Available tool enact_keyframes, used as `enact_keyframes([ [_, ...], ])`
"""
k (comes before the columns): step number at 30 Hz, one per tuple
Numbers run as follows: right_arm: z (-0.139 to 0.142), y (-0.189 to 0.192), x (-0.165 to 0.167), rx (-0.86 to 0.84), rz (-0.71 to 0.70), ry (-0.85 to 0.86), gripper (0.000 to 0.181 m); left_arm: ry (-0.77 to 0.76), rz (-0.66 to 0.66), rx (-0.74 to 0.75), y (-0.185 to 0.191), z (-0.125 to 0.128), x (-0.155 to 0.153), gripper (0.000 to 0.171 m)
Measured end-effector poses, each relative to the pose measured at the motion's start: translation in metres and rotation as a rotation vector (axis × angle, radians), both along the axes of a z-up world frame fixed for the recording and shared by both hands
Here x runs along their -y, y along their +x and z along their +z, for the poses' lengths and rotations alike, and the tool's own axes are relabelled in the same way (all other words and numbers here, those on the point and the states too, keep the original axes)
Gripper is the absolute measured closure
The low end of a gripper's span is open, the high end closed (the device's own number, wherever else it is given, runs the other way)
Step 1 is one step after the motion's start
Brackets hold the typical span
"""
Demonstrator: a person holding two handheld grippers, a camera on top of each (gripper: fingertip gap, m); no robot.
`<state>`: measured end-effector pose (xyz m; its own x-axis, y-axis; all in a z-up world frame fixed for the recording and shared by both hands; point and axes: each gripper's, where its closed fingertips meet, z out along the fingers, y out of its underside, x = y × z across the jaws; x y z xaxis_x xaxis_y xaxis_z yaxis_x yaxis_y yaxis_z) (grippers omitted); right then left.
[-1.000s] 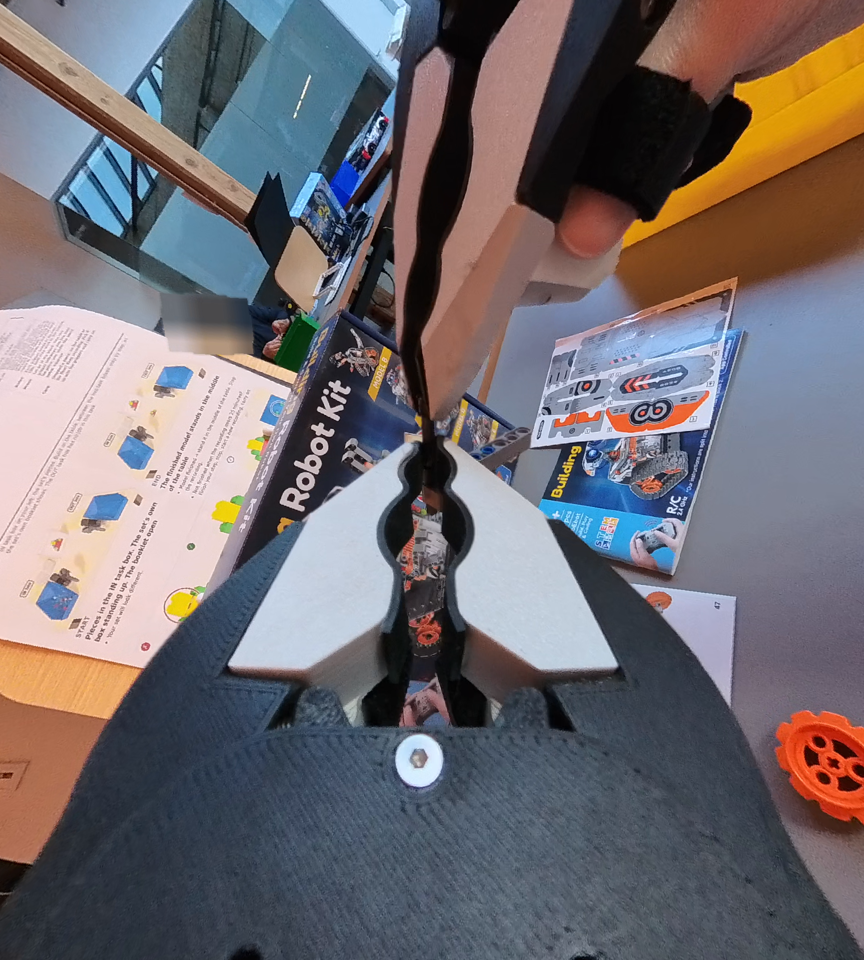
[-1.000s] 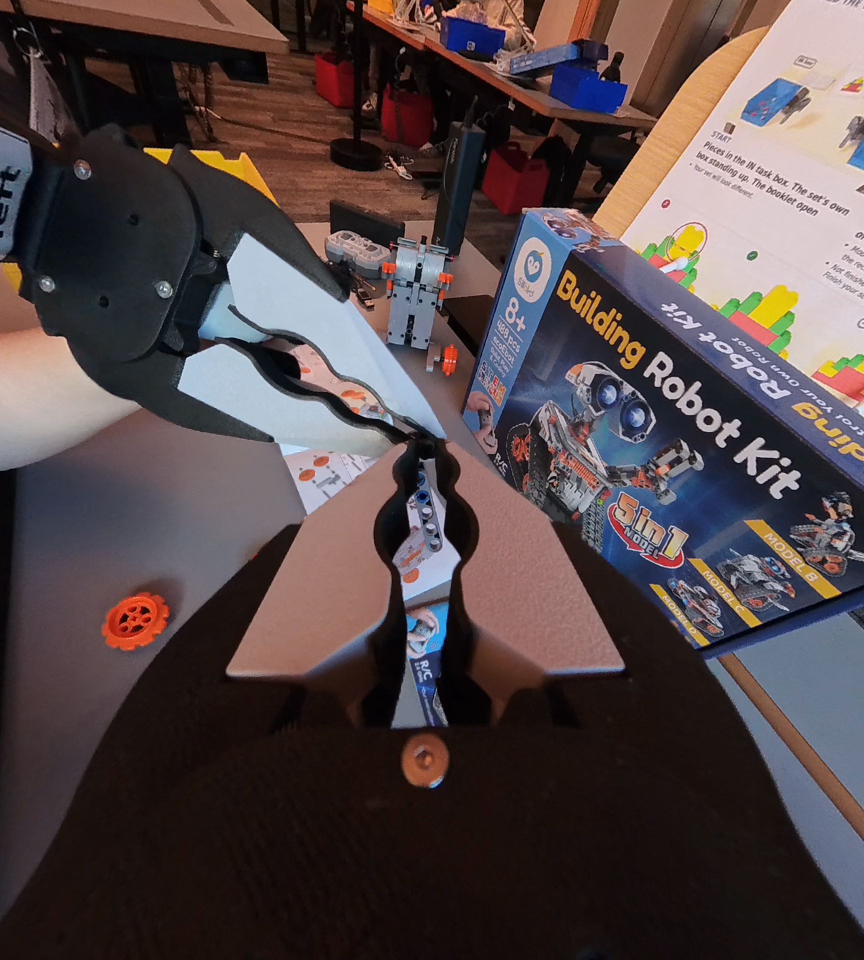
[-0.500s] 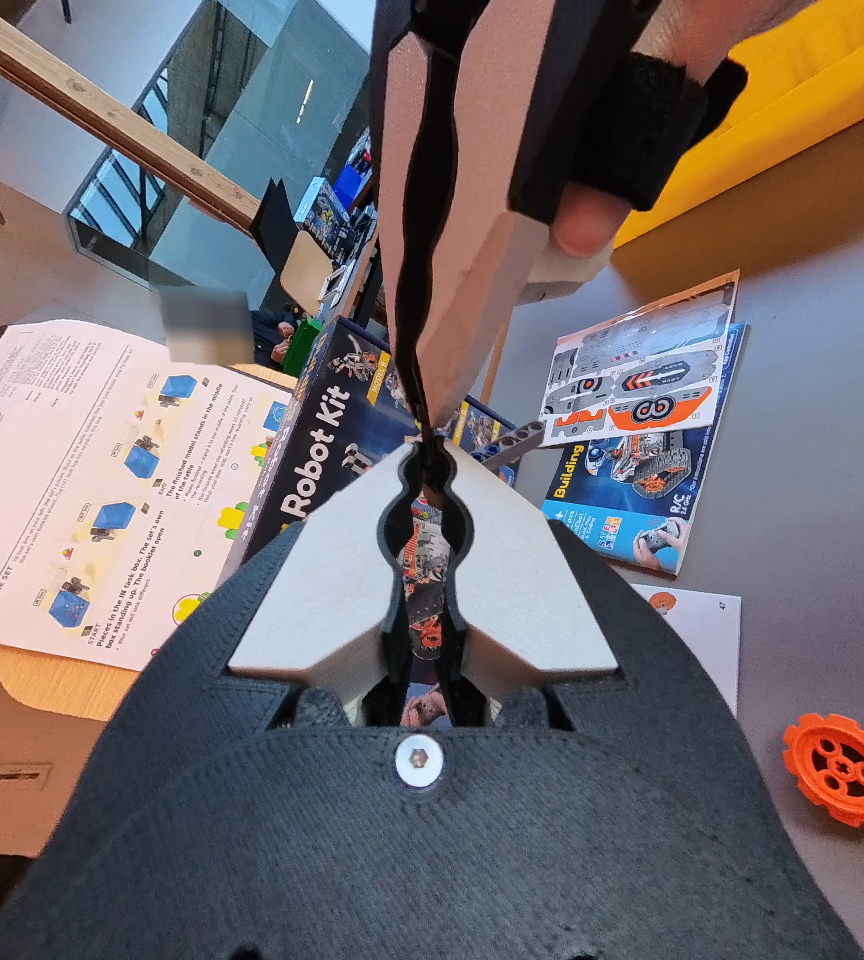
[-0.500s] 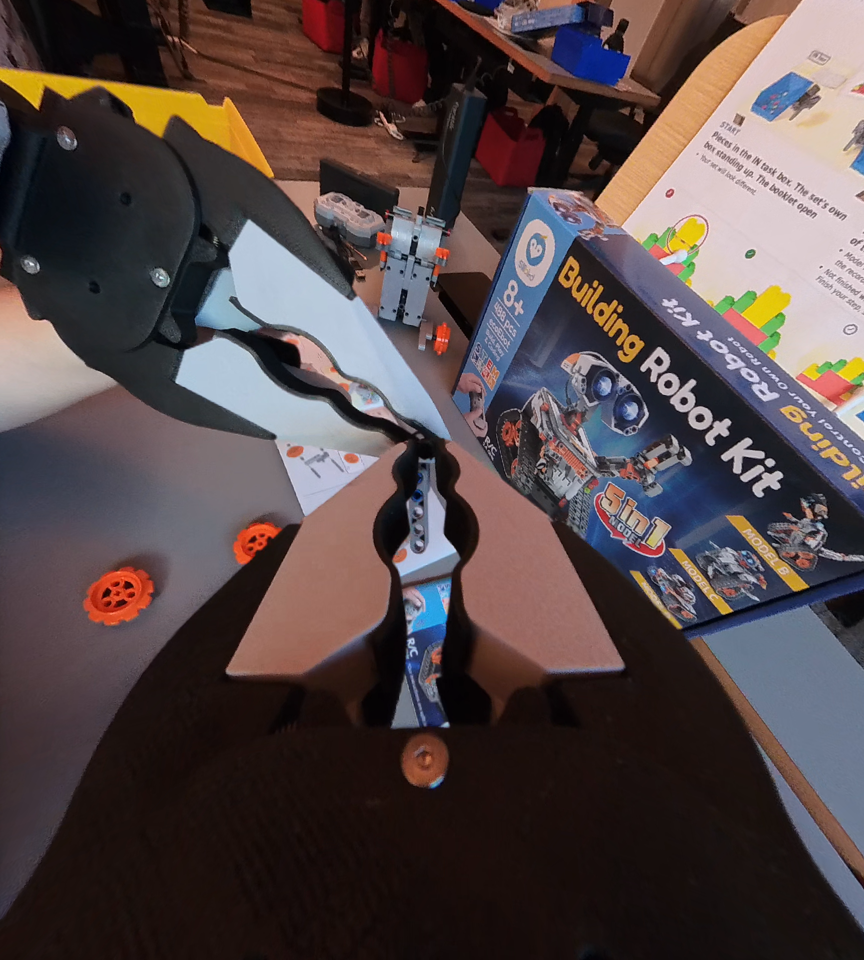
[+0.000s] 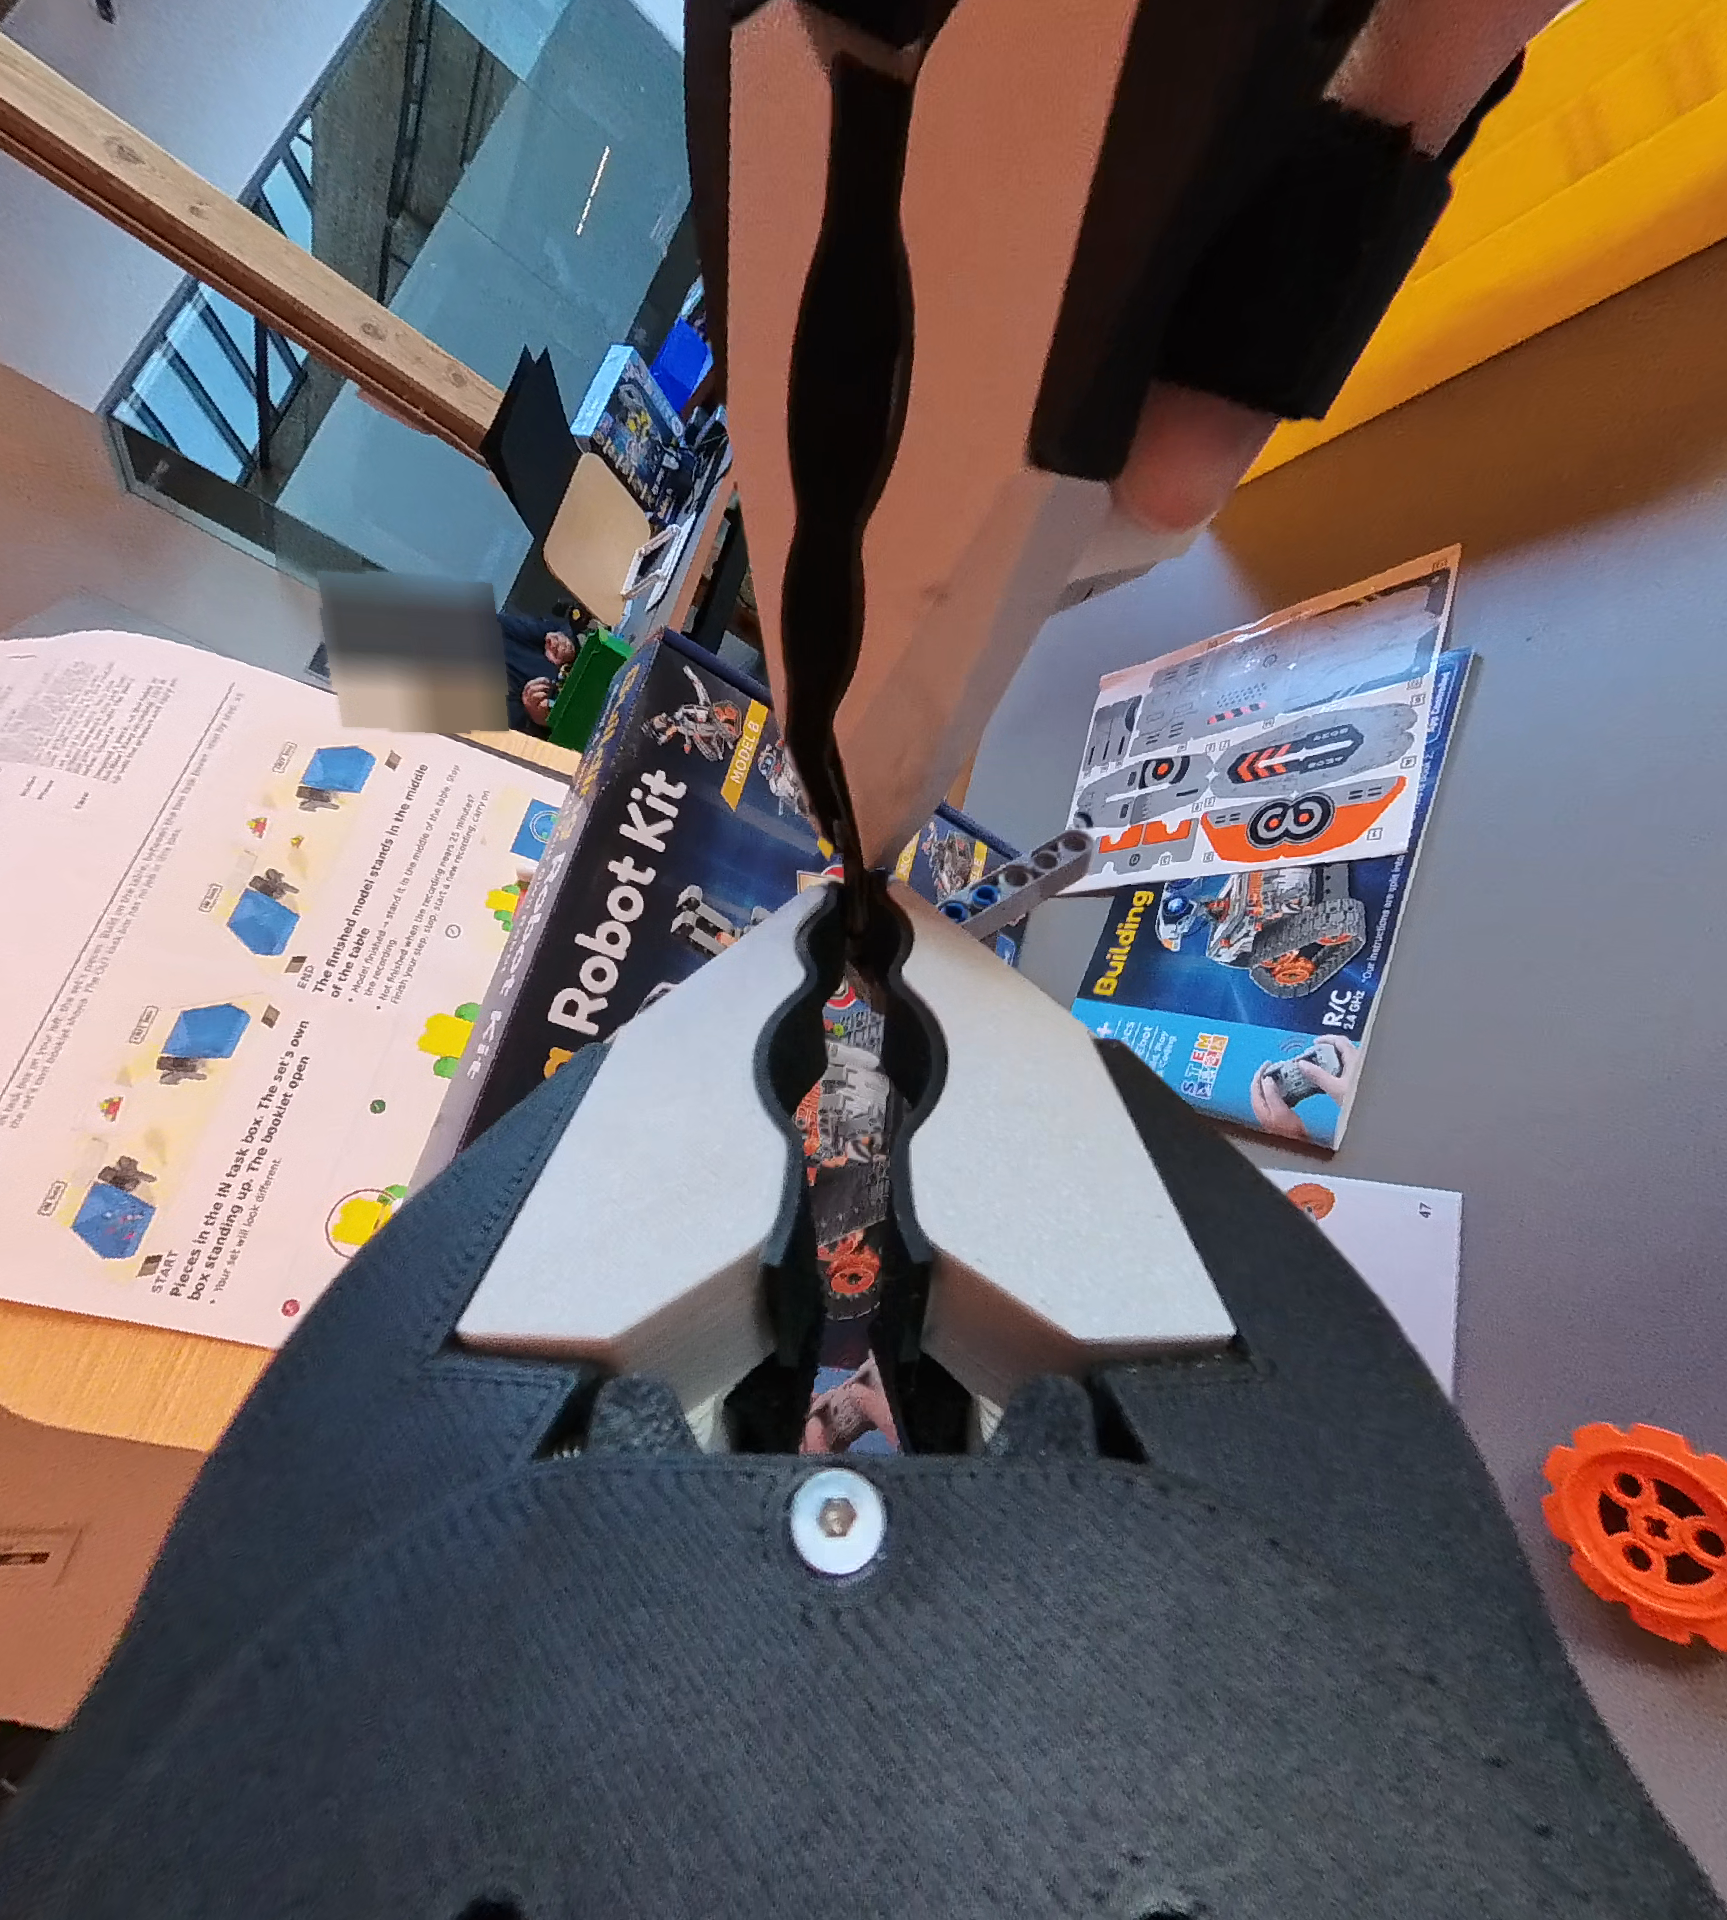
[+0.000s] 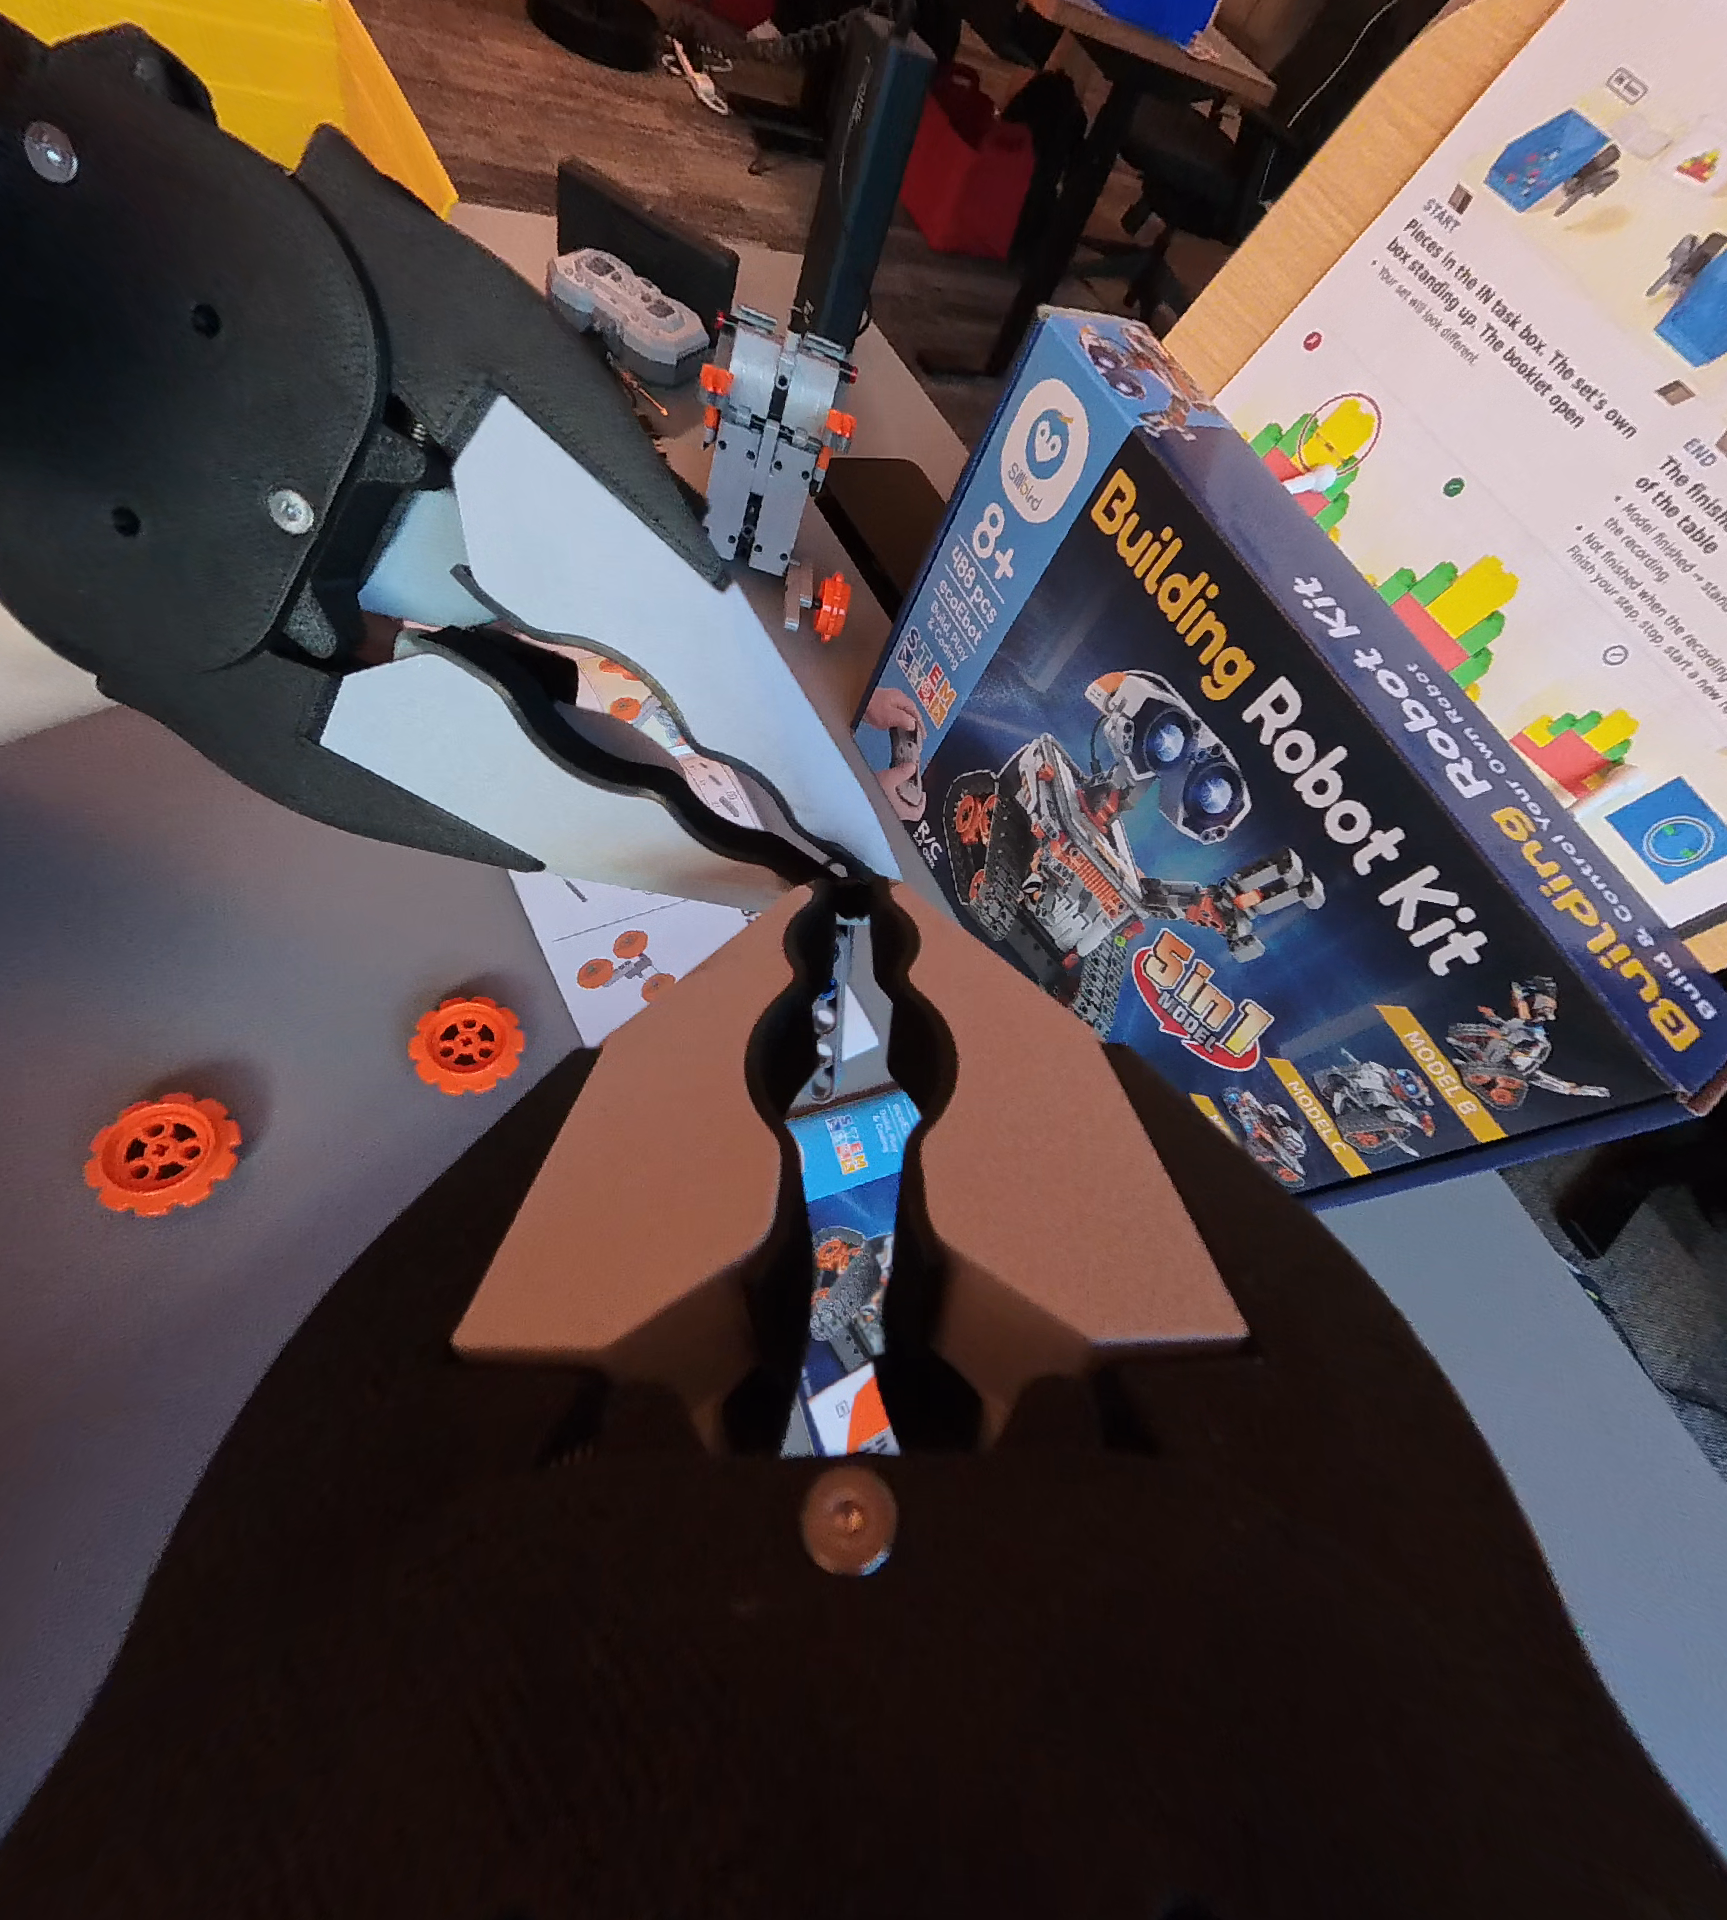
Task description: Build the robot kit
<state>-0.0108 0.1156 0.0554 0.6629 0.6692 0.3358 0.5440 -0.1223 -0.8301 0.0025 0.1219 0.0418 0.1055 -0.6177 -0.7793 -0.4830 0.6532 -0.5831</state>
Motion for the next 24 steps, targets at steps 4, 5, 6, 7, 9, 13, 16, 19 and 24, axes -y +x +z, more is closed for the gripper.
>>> enact_keyframes([
  [4, 0.003, 0.001, 0.003, -0.041, 0.029, -0.006, 0.176, -0.009, -0.029, 0.000, 0.000, 0.002, 0.004, 0.171],
  [5, 0.002, 0.001, 0.004, -0.058, 0.038, -0.018, 0.176, -0.027, -0.034, -0.010, 0.000, 0.001, 0.005, 0.171],
  [6, 0.001, 0.001, 0.004, -0.076, 0.044, -0.026, 0.176, -0.052, -0.040, -0.015, 0.000, 0.000, 0.005, 0.171],
  [7, 0.001, 0.001, 0.004, -0.097, 0.051, -0.038, 0.176, -0.076, -0.047, -0.016, 0.000, 0.000, 0.006, 0.171],
  [9, -0.001, 0.001, 0.005, -0.131, 0.071, -0.063, 0.176, -0.110, -0.067, -0.023, -0.001, -0.002, 0.008, 0.171],
  [13, -0.004, 0.003, 0.009, -0.213, 0.121, -0.110, 0.176, -0.140, -0.092, -0.043, 0.000, -0.005, 0.012, 0.171],
  [16, -0.006, 0.005, 0.010, -0.271, 0.152, -0.143, 0.176, -0.147, -0.098, -0.051, 0.001, -0.007, 0.013, 0.171],
  [19, -0.005, 0.004, 0.012, -0.347, 0.185, -0.189, 0.176, -0.258, -0.139, -0.045, 0.001, -0.008, 0.016, 0.171],
  [24, 0.000, 0.000, 0.021, -0.432, 0.299, -0.202, 0.176, -0.579, -0.290, -0.023, -0.002, -0.008, 0.031, 0.171],
])
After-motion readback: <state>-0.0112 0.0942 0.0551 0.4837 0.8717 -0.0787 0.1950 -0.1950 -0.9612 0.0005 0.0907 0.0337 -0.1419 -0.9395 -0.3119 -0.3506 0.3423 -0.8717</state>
